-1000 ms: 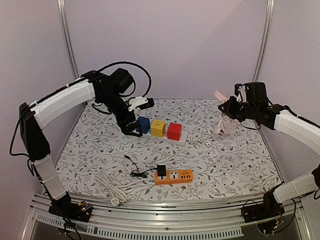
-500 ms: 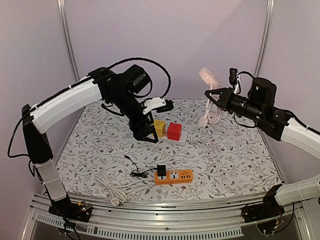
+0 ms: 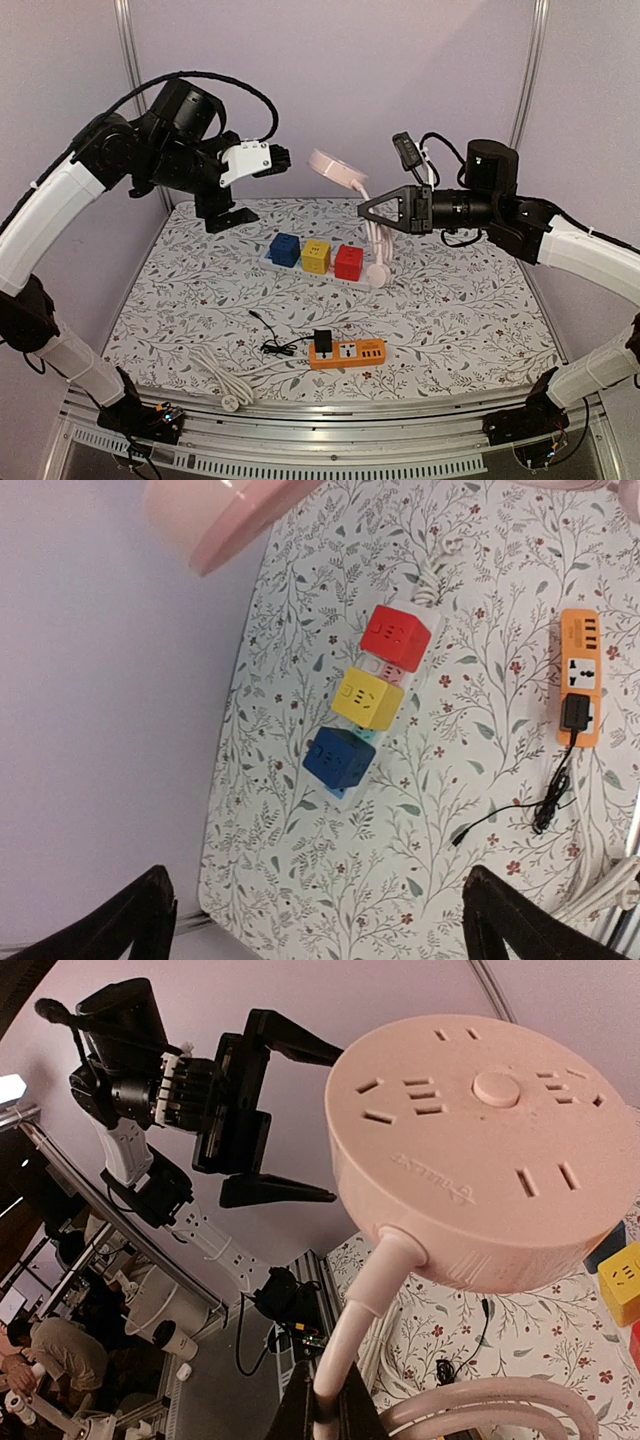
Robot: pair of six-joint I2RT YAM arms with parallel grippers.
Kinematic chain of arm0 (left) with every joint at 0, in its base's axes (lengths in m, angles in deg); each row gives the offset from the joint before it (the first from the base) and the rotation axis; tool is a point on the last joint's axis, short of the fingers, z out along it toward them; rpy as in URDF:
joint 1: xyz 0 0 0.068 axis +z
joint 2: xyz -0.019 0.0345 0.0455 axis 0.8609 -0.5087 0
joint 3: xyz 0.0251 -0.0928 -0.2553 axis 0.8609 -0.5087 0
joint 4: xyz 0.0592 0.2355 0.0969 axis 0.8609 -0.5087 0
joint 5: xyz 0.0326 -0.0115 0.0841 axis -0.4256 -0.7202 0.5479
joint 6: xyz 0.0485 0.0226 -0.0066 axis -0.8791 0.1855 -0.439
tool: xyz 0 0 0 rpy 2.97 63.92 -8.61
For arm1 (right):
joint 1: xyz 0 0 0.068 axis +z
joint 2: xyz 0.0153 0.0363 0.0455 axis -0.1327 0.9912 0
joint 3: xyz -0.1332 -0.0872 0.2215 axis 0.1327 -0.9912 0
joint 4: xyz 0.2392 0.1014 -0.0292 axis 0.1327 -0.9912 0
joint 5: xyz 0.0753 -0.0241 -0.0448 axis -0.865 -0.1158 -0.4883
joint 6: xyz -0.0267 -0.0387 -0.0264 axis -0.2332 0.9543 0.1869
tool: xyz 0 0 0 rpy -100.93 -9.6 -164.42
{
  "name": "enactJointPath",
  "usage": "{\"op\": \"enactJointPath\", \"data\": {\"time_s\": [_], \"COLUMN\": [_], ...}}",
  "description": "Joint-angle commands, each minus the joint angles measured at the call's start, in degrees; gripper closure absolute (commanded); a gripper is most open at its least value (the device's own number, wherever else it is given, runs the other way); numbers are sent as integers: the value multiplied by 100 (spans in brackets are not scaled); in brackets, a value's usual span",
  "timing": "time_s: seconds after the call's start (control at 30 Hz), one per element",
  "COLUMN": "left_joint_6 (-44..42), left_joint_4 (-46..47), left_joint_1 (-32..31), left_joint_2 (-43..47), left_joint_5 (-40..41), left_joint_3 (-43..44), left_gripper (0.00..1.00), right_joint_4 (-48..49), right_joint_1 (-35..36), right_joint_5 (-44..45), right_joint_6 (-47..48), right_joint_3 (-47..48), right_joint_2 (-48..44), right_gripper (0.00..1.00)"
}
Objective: Insert the plug
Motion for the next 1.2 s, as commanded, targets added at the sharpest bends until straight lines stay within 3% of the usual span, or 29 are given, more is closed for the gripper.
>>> {"op": "enactJointPath", "data": {"time_s": [0.0,0.17,0.37,0.53,0.67,0.73,0.87,1.07,1.17], "left_joint_6": [-1851,-2749,-2827,-2815,-2816,-2741,-2534,-2442,-2289], "left_joint_4": [644,1389,2370,2007,1710,1705,1431,1202,1207], "left_joint_1": [-87,-384,-437,-524,-754,-772,-787,-975,-1057], "left_joint_2": [331,461,290,76,-57,-110,-212,-128,-62], "left_joint_5": [1392,1491,1350,1044,1120,1113,986,1061,1263], "left_joint_3": [-547,-1000,-868,-660,-1038,-918,-442,-697,-924], "left_gripper": [0,1,0,1,3,11,54,99,100], "right_joint_4": [10,-13,-202,-350,-366,-606,-806,-892,-1062], "right_joint_1": [141,300,414,420,423,416,422,418,422], "right_joint_5": [-391,-456,-577,-721,-909,-979,-974,-1008,-770], "right_joint_6": [465,567,731,880,993,1075,1281,1300,1311], "right_joint_3": [392,654,877,979,1057,1058,1019,1132,1220], "right_joint_2": [165,487,808,942,1001,977,899,993,1057], "right_gripper": [100,100,100,100,100,100,100,100,97]}}
